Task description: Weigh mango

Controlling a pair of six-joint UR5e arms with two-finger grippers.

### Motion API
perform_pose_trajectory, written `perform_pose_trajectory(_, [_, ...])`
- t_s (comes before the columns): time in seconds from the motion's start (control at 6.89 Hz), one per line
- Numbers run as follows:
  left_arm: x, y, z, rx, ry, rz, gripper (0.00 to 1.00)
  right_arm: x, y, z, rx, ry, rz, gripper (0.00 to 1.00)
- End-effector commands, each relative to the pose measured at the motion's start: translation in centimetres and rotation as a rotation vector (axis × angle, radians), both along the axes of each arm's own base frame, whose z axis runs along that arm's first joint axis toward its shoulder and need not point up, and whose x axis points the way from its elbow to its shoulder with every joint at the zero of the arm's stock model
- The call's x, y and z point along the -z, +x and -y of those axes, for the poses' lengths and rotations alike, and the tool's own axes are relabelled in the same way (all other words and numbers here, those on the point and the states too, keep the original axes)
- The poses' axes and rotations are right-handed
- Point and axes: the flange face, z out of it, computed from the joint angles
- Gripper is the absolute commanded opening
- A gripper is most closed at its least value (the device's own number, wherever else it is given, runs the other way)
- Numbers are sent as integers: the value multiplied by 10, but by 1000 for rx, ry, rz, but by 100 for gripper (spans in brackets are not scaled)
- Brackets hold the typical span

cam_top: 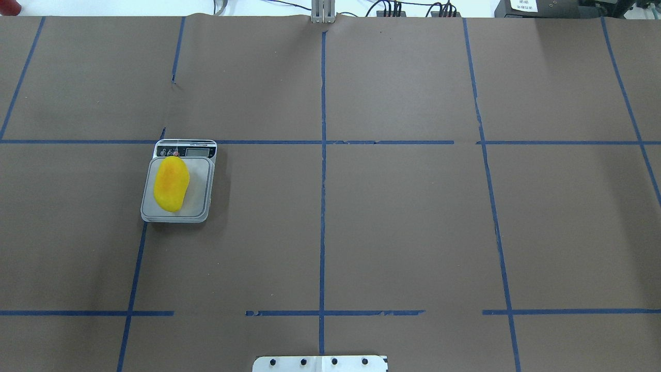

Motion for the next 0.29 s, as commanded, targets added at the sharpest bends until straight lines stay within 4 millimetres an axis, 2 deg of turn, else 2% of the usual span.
perform_pose_trajectory(0.0, [9, 4, 10, -10, 19, 0, 100, 0, 0, 0, 0, 0, 0, 100])
perform_pose_trajectory(0.15, [14, 5, 20, -12, 29, 2, 100, 0, 0, 0, 0, 0, 0, 100])
